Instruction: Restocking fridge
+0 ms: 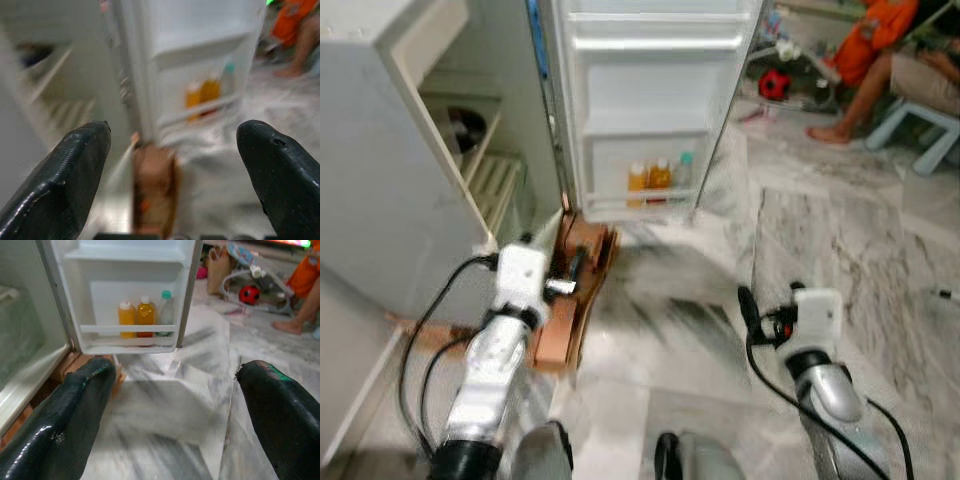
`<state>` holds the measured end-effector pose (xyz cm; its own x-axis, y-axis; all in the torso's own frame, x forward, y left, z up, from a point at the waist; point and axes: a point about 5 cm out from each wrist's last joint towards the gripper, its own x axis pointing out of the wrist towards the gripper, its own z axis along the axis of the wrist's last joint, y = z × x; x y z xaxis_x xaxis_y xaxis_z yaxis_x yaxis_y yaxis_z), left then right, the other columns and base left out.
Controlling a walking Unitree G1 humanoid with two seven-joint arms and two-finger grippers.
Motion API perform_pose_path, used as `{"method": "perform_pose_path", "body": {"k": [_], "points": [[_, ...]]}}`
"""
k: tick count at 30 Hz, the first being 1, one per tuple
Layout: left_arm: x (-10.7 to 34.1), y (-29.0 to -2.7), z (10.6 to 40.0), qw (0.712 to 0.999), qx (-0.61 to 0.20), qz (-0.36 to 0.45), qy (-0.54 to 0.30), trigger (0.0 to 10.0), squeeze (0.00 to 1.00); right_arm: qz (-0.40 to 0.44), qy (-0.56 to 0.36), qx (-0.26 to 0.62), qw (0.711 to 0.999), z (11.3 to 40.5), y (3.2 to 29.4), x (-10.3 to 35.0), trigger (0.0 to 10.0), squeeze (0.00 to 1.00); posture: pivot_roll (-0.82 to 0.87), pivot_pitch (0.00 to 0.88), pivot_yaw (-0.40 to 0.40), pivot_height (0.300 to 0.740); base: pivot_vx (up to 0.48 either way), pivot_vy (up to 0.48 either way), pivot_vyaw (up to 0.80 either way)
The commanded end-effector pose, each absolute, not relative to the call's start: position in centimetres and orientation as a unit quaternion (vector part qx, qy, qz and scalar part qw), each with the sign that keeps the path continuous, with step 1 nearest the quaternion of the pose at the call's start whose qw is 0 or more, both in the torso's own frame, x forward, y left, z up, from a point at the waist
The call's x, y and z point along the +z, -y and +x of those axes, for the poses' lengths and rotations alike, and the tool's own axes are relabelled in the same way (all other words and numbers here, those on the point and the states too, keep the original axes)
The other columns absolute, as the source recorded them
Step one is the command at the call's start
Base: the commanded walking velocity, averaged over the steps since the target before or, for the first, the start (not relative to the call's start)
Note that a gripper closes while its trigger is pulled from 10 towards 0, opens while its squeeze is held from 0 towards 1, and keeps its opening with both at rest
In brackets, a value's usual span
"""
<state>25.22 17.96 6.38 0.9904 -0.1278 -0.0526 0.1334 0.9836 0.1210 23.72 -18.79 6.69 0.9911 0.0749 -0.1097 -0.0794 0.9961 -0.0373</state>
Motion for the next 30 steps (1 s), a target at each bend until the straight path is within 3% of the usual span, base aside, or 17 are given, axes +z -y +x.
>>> {"method": "perform_pose_path", "body": {"k": [1, 7, 14, 30], "points": [[6.8, -18.9, 25.0, 0.997, -0.045, 0.064, -0.014, 10.0, 0.00, -0.021, -0.057, 0.037, 0.997, 23.9, 18.7, 6.5, 10.0, 0.00, 0.01, 0.083, -0.083, 0.740, 0.454, 0.000, 0.00], [7.4, -19.9, 24.5, 0.997, -0.021, 0.077, -0.014, 10.0, 0.00, -0.014, -0.046, 0.035, 0.998, 25.4, 17.8, 7.0, 10.0, 0.00, 0.04, 0.105, -0.074, 0.740, 0.456, 0.000, -0.40], [7.7, -18.4, 23.4, 0.996, -0.046, 0.077, -0.014, 10.0, 0.00, -0.022, -0.030, 0.041, 0.998, 25.8, 17.3, 7.7, 10.0, 0.00, 0.03, 0.128, -0.058, 0.740, 0.448, 0.000, -0.80], [8.2, -17.9, 24.5, 0.995, -0.049, 0.084, -0.013, 10.0, 0.00, -0.011, -0.023, 0.039, 0.999, 27.4, 16.8, 7.8, 10.0, 0.00, 0.02, 0.116, -0.087, 0.740, 0.358, -0.313, -0.80]]}}
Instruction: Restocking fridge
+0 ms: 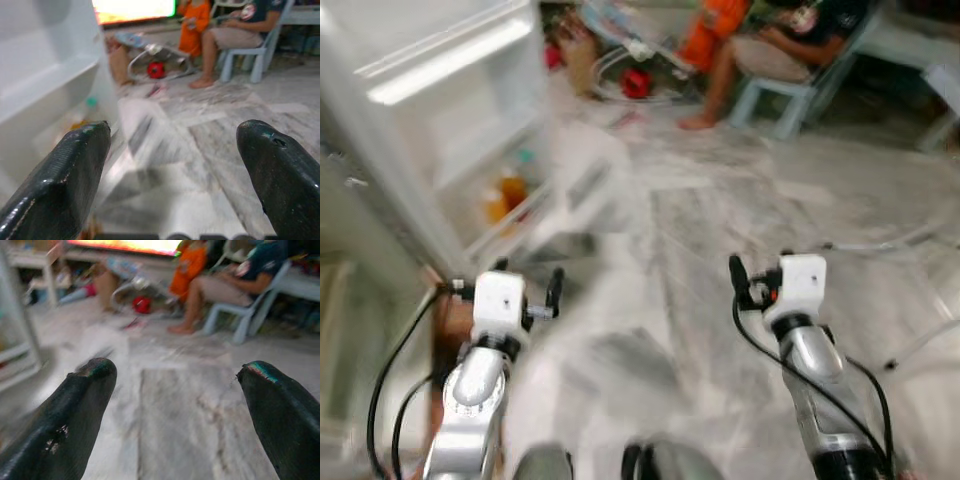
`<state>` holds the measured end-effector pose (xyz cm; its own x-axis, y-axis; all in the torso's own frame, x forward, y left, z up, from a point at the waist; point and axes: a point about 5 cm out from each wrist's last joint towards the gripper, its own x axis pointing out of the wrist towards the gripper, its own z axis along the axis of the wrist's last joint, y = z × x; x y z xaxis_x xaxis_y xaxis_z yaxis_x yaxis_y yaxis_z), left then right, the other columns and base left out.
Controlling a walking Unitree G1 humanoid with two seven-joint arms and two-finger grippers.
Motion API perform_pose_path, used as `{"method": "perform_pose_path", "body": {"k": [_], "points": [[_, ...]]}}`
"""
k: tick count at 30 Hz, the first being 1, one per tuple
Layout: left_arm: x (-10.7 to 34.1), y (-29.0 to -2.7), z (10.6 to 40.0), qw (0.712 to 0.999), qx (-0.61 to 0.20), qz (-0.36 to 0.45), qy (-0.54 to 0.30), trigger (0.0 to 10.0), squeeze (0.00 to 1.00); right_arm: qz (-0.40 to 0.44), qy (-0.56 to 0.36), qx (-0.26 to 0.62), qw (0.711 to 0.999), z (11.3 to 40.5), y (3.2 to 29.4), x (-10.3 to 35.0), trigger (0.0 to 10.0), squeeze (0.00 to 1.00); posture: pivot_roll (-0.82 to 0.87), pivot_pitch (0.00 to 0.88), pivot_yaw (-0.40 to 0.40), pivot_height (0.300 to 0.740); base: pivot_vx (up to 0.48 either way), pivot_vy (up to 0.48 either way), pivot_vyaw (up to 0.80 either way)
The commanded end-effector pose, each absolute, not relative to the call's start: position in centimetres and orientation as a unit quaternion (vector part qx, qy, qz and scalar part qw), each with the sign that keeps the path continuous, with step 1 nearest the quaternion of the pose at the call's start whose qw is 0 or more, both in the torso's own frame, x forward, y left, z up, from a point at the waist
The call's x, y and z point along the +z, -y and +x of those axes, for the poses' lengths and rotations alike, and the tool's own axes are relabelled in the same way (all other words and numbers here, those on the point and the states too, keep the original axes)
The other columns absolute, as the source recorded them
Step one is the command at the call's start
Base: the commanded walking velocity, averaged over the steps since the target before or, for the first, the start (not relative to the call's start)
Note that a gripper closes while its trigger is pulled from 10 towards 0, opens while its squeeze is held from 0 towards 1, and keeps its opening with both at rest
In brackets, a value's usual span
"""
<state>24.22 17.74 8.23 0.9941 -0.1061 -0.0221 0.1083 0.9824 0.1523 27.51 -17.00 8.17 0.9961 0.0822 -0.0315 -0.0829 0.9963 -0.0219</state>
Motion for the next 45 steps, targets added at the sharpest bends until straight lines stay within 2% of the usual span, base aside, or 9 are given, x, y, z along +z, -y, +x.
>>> {"method": "perform_pose_path", "body": {"k": [1, 11, 15, 26, 29, 35, 45], "points": [[8.2, -17.9, 24.5, 0.995, -0.049, 0.084, -0.013, 10.0, 0.00, -0.011, -0.023, 0.039, 0.999, 27.4, 16.8, 7.8, 10.0, 0.00, 0.02, 0.116, -0.087, 0.740, 0.345, -0.330, -0.80], [9.0, -17.4, 24.6, 0.995, -0.047, 0.085, -0.006, 10.0, 0.00, 0.000, 0.008, 0.039, 0.999, 28.1, 16.2, 9.4, 10.0, 0.00, 0.00, 0.140, -0.073, 0.740, 0.372, -0.296, -0.80], [8.4, -17.0, 24.5, 0.995, -0.057, 0.086, -0.014, 10.0, 0.00, 0.002, 0.007, 0.046, 0.999, 28.0, 15.6, 9.2, 10.0, 0.00, 0.00, 0.134, -0.075, 0.740, 0.477, 0.000, -0.80], [8.1, -17.6, 24.5, 0.996, -0.044, 0.075, -0.026, 10.0, 0.00, 0.001, 0.004, 0.048, 0.999, 27.9, 15.6, 9.0, 10.0, 0.00, 0.01, 0.102, -0.071, 0.740, 0.480, 0.000, -0.80], [8.0, -17.0, 24.7, 0.996, -0.049, 0.076, -0.020, 10.0, 0.00, -0.002, 0.007, 0.049, 0.999, 27.9, 15.7, 9.0, 10.0, 0.00, 0.00, 0.080, -0.071, 0.740, 0.480, 0.000, -0.80], [8.0, -17.0, 24.7, 0.997, -0.036, 0.066, -0.013, 10.0, 0.00, -0.007, 0.010, 0.053, 0.999, 27.8, 15.8, 9.1, 10.0, 0.00, -0.01, 0.059, -0.071, 0.740, 0.471, 0.000, -0.15], [9.4, -19.1, 25.4, 0.998, 0.045, 0.048, 0.023, 10.0, 0.00, 0.009, 0.048, 0.055, 0.997, 27.7, 15.7, 11.1, 10.0, 0.00, -0.01, 0.033, -0.065, 0.740, 0.445, 0.000, 0.00]]}}
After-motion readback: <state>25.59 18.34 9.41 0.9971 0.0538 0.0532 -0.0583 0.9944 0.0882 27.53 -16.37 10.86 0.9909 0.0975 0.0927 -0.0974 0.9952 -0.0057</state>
